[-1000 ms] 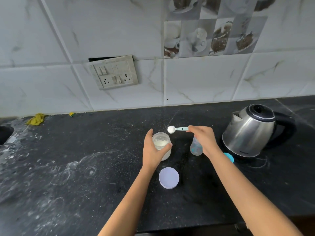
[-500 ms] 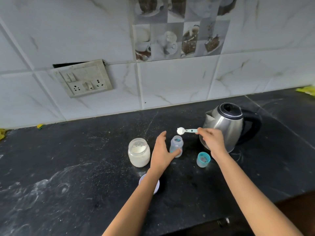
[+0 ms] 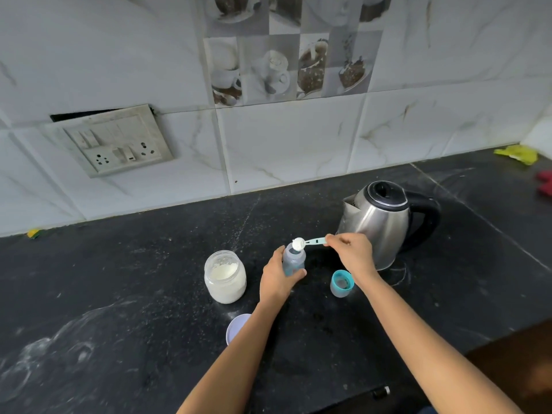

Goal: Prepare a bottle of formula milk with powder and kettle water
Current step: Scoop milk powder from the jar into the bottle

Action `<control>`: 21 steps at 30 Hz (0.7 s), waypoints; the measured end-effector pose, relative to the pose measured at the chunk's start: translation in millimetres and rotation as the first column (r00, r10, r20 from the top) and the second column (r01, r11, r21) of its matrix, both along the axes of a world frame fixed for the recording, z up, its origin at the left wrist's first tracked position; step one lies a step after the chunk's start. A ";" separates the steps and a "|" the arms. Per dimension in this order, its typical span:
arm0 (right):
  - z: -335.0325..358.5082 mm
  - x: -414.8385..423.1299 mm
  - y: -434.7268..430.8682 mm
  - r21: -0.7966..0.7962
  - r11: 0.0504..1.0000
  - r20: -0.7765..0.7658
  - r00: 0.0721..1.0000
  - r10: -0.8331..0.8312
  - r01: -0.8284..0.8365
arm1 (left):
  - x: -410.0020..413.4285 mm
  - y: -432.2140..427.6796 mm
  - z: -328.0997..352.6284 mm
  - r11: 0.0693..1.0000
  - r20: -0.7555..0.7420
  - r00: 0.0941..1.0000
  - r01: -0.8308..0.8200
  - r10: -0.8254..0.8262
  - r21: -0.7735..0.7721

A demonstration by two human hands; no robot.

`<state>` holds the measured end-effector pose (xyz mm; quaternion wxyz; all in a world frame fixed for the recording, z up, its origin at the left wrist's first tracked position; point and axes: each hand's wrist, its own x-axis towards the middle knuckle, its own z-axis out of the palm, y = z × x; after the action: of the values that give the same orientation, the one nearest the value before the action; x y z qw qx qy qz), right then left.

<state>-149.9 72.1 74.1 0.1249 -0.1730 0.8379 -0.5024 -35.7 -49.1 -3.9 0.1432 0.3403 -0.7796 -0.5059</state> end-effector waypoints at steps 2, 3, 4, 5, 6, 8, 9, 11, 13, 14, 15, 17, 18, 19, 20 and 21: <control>-0.3 -0.1 0.3 0.012 1.000 -0.040 0.999 0.006 -0.005 | -0.2 -0.8 -0.4 1.000 -0.005 1.000 -0.003 0.003 -0.025; 0.1 0.1 0.7 0.021 1.000 -0.062 0.998 0.012 -0.011 | 0.0 -1.0 0.4 0.999 -0.004 1.000 -0.005 0.005 -0.037; 0.7 0.3 1.1 0.030 0.999 -0.077 0.997 0.019 -0.016 | 0.1 -1.2 1.1 0.999 -0.004 1.000 -0.008 0.008 -0.049; 1.7 0.5 1.2 0.036 0.999 -0.089 0.996 0.024 -0.021 | 0.5 -1.8 1.8 0.998 0.000 1.000 -0.009 0.009 -0.064; 2.5 0.6 1.5 0.042 0.999 -0.101 0.995 0.028 -0.024 | 0.9 -2.0 2.6 0.996 0.007 1.000 -0.005 0.005 -0.084; 4.2 0.3 1.8 0.054 0.998 -0.132 0.991 0.035 -0.028 | 2.0 -3.0 4.7 0.992 0.024 1.000 0.011 -0.008 -0.125; 4.6 -0.2 1.8 0.059 0.998 -0.150 0.988 0.039 -0.030 | 2.5 -4.0 5.1 0.990 0.029 0.999 0.017 -0.013 -0.142; 5.1 -0.9 1.4 0.075 0.997 -0.184 0.982 0.049 -0.036 | 3.3 -6.5 5.4 0.987 0.038 0.999 0.028 -0.023 -0.159; 6.5 -0.7 1.3 0.100 0.994 -0.222 0.973 0.065 -0.044 | 3.4 -8.6 6.2 0.984 0.051 0.998 0.038 -0.029 -0.174; 7.0 -0.3 1.1 0.109 0.993 -0.245 0.967 0.074 -0.048 | 3.3 -9.6 6.5 0.982 0.054 0.998 0.041 -0.031 -0.184; 7.7 0.2 0.9 0.116 0.992 -0.267 0.960 0.083 -0.054 | 3.4 -10.4 6.8 0.980 0.055 0.998 0.045 -0.035 -0.192; 9.2 1.3 0.2 0.133 0.989 -0.302 0.948 0.102 -0.064 | 3.1 -11.6 7.1 0.979 0.060 0.997 0.058 -0.047 -0.196; 10.0 1.8 -0.4 0.147 0.987 -0.317 0.942 0.113 -0.069 | 3.0 -12.2 6.9 0.978 0.062 0.997 0.065 -0.054 -0.197; 10.2 1.6 -1.1 0.159 0.984 -0.332 0.935 0.124 -0.074 | 3.1 -12.8 6.5 0.978 0.064 0.996 0.069 -0.057 -0.196; 10.6 1.2 -1.8 0.170 0.982 -0.347 0.928 0.137 -0.082 | 3.1 -13.5 6.0 0.979 0.065 0.996 0.070 -0.058 -0.193; 11.2 0.6 -2.7 0.179 0.980 -0.358 0.921 0.152 -0.092 | 3.4 -14.1 5.6 0.979 0.064 0.996 0.069 -0.058 -0.191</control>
<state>-149.3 69.4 85.3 0.0095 -0.3059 0.8713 -0.3837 -32.3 -63.2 1.7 0.1366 0.3143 -0.8392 -0.4224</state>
